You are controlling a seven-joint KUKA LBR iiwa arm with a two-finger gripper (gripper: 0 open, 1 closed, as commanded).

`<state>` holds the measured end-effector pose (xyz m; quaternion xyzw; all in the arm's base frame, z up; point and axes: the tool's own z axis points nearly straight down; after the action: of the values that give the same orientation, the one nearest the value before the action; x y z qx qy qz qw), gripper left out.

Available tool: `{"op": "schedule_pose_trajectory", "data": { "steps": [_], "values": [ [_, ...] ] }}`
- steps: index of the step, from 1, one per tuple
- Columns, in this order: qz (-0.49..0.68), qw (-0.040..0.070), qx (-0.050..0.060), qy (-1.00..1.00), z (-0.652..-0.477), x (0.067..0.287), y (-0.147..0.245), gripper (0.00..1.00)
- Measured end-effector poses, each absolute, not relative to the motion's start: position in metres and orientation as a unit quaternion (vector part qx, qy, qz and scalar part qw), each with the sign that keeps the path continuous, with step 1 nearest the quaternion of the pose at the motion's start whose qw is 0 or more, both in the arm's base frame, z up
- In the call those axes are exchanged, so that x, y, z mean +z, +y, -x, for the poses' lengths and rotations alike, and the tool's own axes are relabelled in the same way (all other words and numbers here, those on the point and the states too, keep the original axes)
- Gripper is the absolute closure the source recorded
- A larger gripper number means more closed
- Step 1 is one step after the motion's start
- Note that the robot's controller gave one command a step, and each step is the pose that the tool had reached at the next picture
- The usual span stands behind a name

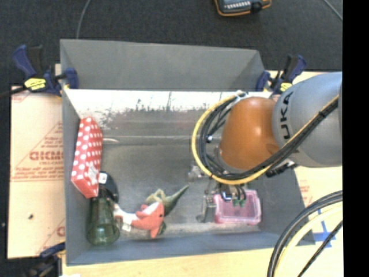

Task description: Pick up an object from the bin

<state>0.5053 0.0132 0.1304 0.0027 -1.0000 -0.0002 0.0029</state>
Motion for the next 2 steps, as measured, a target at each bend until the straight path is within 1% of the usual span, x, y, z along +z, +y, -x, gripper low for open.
{"op": "schedule_pose_trajectory", "data": {
  "steps": [1,2],
  "values": [
    [-0.002,-0.001,0.000,-1.000,-0.507,0.135,0.013,0.00],
    [-0.013,0.000,-0.001,-1.000,-0.515,0.070,0.086,0.00]
  ]
}}
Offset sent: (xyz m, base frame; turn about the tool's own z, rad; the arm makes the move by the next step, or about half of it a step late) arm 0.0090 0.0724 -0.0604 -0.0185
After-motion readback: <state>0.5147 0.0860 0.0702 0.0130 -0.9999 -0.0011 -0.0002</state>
